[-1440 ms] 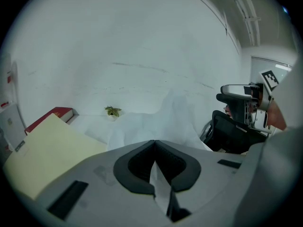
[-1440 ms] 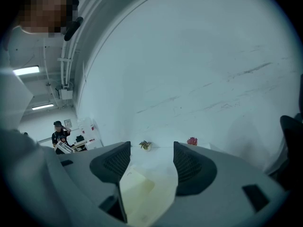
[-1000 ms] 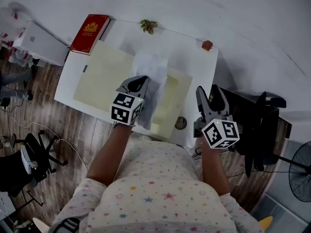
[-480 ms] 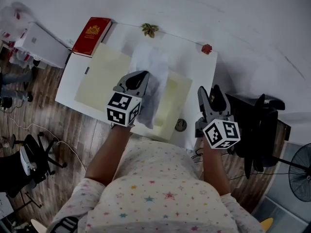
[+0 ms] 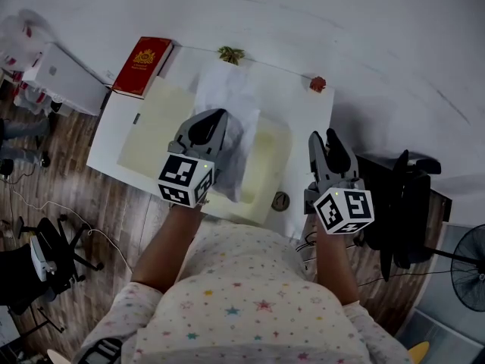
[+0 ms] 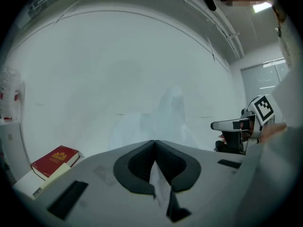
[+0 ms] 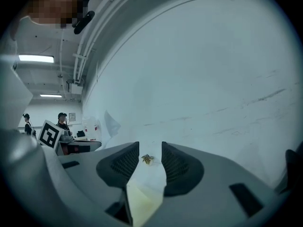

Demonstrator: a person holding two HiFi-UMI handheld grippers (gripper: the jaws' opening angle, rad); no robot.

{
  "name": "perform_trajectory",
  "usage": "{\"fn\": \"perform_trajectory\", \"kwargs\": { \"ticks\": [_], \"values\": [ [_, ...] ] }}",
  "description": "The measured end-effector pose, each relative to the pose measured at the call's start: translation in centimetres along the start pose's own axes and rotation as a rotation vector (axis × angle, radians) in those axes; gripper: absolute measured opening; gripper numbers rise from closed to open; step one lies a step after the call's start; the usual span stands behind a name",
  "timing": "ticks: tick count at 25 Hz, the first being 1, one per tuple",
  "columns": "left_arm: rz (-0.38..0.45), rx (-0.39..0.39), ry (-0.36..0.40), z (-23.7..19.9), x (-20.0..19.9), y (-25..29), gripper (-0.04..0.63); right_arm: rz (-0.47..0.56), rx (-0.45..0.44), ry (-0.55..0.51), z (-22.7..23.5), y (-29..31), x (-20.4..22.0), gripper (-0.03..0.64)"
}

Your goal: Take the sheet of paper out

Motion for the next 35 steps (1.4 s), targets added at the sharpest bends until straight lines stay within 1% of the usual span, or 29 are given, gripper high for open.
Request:
{"fn": "perform_trajectory", "kwargs": {
  "ticks": [4,8,11,13,15,26,35],
  "values": [
    [0.025,0.002,0.005,-0.2,-0.9,-0.2,0.014,0.017,-0.01,-0.005,-0.6,0.6,-0.9,0.099],
    [0.051,0.019,-0.01,-0.1,-1.7,-0.5,0.014,0.048,-0.008,-0.007,-1.1,0.7,-2.0,0.029],
    [0.061,0.019,0.005,-0.1,-2.2,-0.8,0.015,0.071,0.003,-0.014,-1.2,0.6,-2.8,0.003],
    [0.059,0.019,0.038,0.1,-2.4,-1.0,0.015,0.081,0.01,-0.022,-1.3,0.5,-3.2,0.0],
    [0.064,0.017,0.05,0.1,-2.7,-1.2,0.014,0.087,0.017,-0.035,-1.4,0.5,-3.4,0.0],
    [0.083,0.005,0.03,0.2,-2.9,-1.2,0.014,0.107,0.025,-0.072,-1.5,0.6,-3.9,0.0],
    [0.086,-0.005,0.025,0.2,-2.8,-1.4,0.015,0.106,0.016,-0.073,-1.7,0.7,-3.9,0.0]
  ]
}}
Point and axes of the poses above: the fingertips, and each gripper's own axes: y forward along the fingers, z to its right, x out of its underside, the point moved 5 cm from there along -y, backward along the fingers, and after that the axes turned 12 degrees about z, right-handed, at the moved point
